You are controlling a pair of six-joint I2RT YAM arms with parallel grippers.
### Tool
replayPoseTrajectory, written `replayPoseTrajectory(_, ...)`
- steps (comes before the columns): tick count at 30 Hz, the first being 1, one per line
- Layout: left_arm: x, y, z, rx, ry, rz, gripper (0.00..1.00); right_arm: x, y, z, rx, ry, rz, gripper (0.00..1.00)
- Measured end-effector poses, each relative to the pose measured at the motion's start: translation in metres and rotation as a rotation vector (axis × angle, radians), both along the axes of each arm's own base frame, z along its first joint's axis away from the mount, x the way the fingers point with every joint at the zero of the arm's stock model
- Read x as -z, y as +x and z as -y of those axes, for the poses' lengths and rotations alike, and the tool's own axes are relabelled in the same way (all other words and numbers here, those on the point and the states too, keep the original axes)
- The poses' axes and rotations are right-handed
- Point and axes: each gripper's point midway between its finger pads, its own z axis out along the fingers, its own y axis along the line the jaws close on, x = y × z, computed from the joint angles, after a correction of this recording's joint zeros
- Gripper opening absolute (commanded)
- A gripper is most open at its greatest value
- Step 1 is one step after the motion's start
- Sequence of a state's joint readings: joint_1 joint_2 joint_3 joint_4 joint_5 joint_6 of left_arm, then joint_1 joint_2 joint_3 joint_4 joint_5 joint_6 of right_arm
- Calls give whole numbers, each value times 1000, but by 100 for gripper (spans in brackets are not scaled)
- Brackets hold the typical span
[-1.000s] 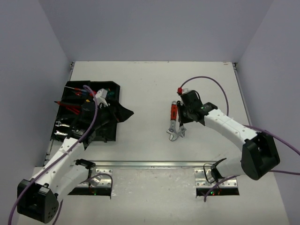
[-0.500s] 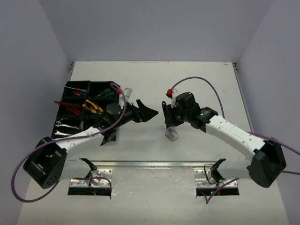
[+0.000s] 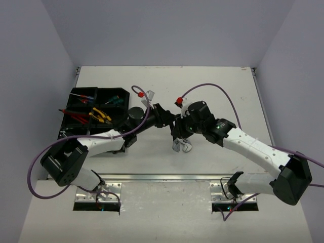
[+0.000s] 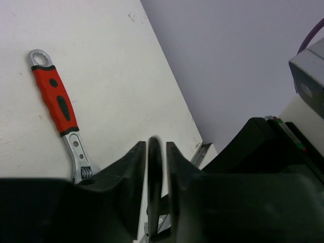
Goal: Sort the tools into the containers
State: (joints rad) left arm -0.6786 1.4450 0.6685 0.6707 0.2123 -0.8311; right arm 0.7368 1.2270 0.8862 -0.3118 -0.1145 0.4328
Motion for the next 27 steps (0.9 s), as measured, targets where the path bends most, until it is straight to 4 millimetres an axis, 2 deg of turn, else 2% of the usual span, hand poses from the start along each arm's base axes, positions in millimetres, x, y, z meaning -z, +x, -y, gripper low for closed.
replayPoseTrajectory(2, -1, 3, 2, -5, 9, 7, 0, -1, 0, -2, 1, 7, 0, 0)
replayPoseTrajectory(3, 0, 5, 1, -14, 13, 3, 0, -3, 0, -2, 2, 11, 3, 3)
replayPoseTrajectory(4, 1, 6, 0, -25, 15, -4, 0, -3, 1, -3, 5, 13, 6, 14)
replayPoseTrajectory(7, 2, 11, -4, -63, 38, -20, 0, -4, 2, -3, 11, 15, 9, 66)
replayPoseTrajectory(8, 3, 14, -9, -95, 61, -29, 0, -5, 3, -3, 14, 19, 16, 88)
replayPoseTrajectory(9, 5, 15, -16, -125, 89, -35, 0, -8, 5, -3, 19, 24, 29, 99)
replayPoseTrajectory(14, -2, 21, -69, -299, 199, -44, 0, -31, 11, 7, 77, 55, 112, 99)
replayPoseTrajectory(17, -17, 29, -122, -432, 246, -39, 0, -38, 13, 18, 119, 49, 154, 99)
replayPoseTrajectory(21, -52, 46, -202, -681, 364, -17, 0, -40, 12, 34, 164, 32, 192, 99)
replayPoseTrajectory(24, -77, 48, -239, -818, 481, 0, 0, -35, 10, 41, 178, 12, 199, 99)
replayPoseTrajectory(27, -83, 41, -272, -938, 631, 7, 0, -30, 7, 46, 181, -2, 200, 99)
